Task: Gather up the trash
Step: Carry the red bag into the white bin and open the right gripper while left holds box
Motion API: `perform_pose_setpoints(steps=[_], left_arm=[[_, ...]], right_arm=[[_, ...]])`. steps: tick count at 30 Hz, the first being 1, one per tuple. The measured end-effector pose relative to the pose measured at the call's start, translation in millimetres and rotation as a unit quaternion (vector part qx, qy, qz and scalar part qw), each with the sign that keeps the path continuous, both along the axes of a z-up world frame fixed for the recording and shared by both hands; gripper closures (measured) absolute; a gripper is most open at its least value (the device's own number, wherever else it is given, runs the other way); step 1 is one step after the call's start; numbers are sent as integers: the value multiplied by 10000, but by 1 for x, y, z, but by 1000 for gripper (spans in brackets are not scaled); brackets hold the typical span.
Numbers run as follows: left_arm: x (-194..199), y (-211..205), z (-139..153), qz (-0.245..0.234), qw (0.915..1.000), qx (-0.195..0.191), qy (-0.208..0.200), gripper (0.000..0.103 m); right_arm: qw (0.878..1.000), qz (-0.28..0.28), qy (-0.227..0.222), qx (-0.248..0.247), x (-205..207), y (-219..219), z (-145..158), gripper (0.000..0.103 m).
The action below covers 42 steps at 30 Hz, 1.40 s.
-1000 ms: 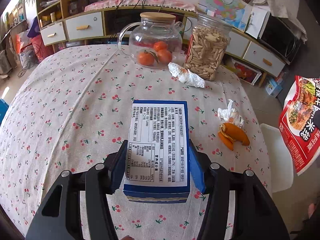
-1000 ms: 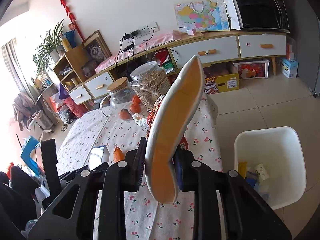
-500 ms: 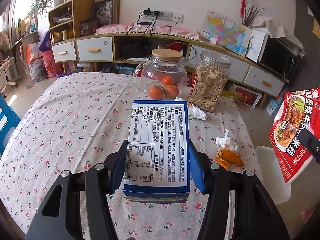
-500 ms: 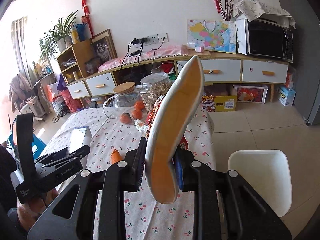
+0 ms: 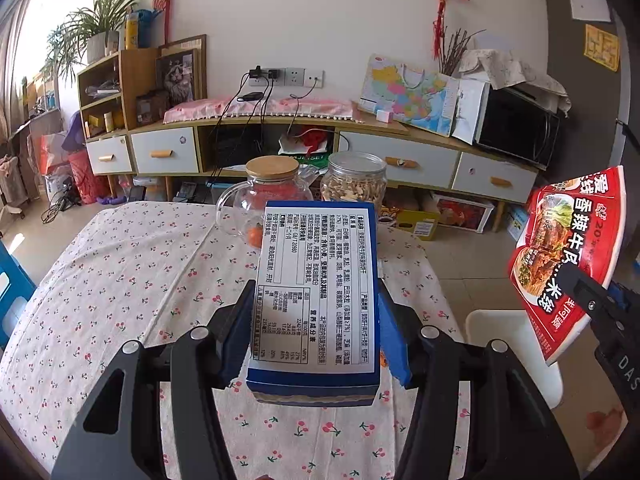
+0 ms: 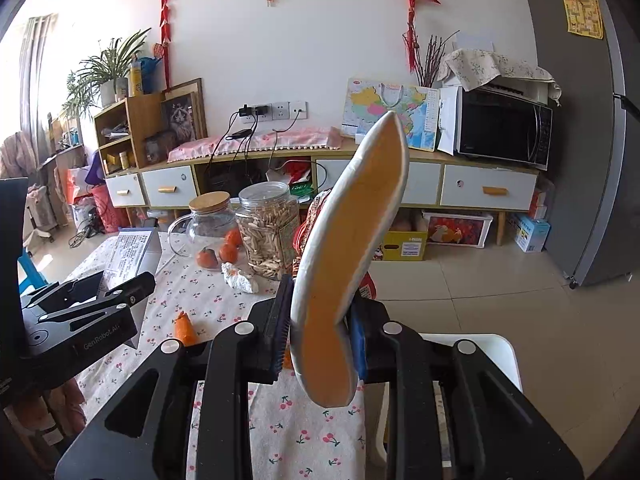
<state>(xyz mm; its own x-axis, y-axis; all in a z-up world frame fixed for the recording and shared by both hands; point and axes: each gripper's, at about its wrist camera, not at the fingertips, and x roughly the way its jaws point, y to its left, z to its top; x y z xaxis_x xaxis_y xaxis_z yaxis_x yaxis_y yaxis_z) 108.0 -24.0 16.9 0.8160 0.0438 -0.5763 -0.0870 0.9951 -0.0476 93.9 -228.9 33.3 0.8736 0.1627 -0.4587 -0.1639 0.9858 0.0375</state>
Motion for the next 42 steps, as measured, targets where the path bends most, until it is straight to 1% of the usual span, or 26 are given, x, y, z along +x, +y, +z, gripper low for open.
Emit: perform_pose_setpoints(steps=[5, 11, 13, 20, 24, 29, 30, 32, 33, 34, 35, 37, 41, 42], left_arm=[[3, -22, -3, -163, 9998, -15, 73, 48], [9, -53, 0, -391, 9992, 2, 79, 48], [11, -66, 0, -492, 9987, 9, 101, 48], [17, -111, -3, -831, 9964, 55, 174, 48], [20, -135, -4, -998, 9948, 112, 197, 48], [23, -160, -7, -1173, 9926, 155, 262, 48], [24, -164, -8, -1200, 9923, 157, 278, 48], [25, -172, -9, -1254, 9915, 150, 320, 48], [27, -175, -10, -1278, 9911, 147, 340, 48], [27, -178, -10, -1298, 9908, 147, 353, 48], [28, -181, -10, -1318, 9905, 151, 361, 48], [29, -187, -10, -1357, 9899, 172, 372, 48], [32, -198, -9, -1435, 9886, 191, 417, 48], [33, -201, -9, -1457, 9882, 189, 430, 48]], right_arm=[[9996, -237, -102, -111, -4, -19, 2, 79], [9977, -648, 22, -173, 1, -52, -5, 78], [9965, -798, 115, -223, 5, -64, -11, 78], [9910, -1234, 496, -141, 18, -105, -28, 78], [9867, -1415, 794, -101, 28, -123, -40, 77], [9824, -1624, 923, -21, 33, -139, -43, 75], [9818, -1631, 976, -10, 34, -141, -43, 71], [9792, -1745, 1036, 46, 33, -148, -44, 59], [9783, -1798, 1019, 104, 32, -152, -43, 50], [9773, -1857, 1008, 133, 32, -155, -42, 44], [9764, -1915, 989, 146, 31, -157, -41, 42], [9747, -2018, 937, 209, 28, -164, -37, 34], [9693, -2272, 871, 345, 21, -180, -30, 27], [9679, -2339, 849, 364, 20, -184, -28, 23]])
